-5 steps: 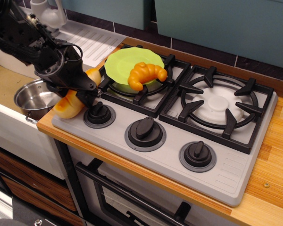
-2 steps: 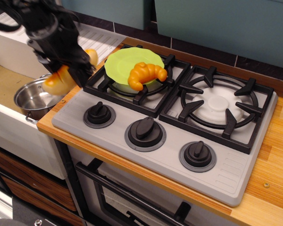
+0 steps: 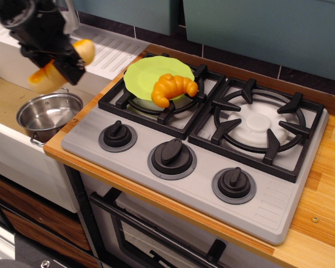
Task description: Put crossaint on plate and bread in pot or pan in sink
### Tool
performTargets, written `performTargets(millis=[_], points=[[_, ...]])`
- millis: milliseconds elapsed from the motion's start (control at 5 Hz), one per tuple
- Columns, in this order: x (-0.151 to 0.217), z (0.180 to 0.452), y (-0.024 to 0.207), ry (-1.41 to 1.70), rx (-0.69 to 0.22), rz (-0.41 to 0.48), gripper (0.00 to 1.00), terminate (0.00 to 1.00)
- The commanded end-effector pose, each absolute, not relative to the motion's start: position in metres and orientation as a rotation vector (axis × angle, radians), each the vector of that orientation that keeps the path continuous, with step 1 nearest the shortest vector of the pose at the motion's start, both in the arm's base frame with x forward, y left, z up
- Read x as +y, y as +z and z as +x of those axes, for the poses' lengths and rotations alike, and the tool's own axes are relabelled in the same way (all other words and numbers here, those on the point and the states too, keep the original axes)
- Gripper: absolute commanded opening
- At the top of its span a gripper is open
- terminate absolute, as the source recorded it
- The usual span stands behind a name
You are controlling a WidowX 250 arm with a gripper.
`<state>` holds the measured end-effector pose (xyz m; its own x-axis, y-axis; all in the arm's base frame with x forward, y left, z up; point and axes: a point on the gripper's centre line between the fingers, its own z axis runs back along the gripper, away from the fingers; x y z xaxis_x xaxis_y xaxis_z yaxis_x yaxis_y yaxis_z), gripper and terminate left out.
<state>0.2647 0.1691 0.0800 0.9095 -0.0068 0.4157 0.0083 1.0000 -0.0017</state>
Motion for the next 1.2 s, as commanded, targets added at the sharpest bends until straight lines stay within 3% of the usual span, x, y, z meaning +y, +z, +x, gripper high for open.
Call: performTargets(millis=[0, 400, 1000], points=[[0.205, 0.273, 0.054, -0.057, -0.547, -0.075, 0.0, 0.0], [0.212, 0.276, 0.024, -0.076, -0.599, -0.123, 0.0, 0.0], [0.21, 0.275, 0.007, -0.088, -0.636, -0.155, 0.0, 0.0]])
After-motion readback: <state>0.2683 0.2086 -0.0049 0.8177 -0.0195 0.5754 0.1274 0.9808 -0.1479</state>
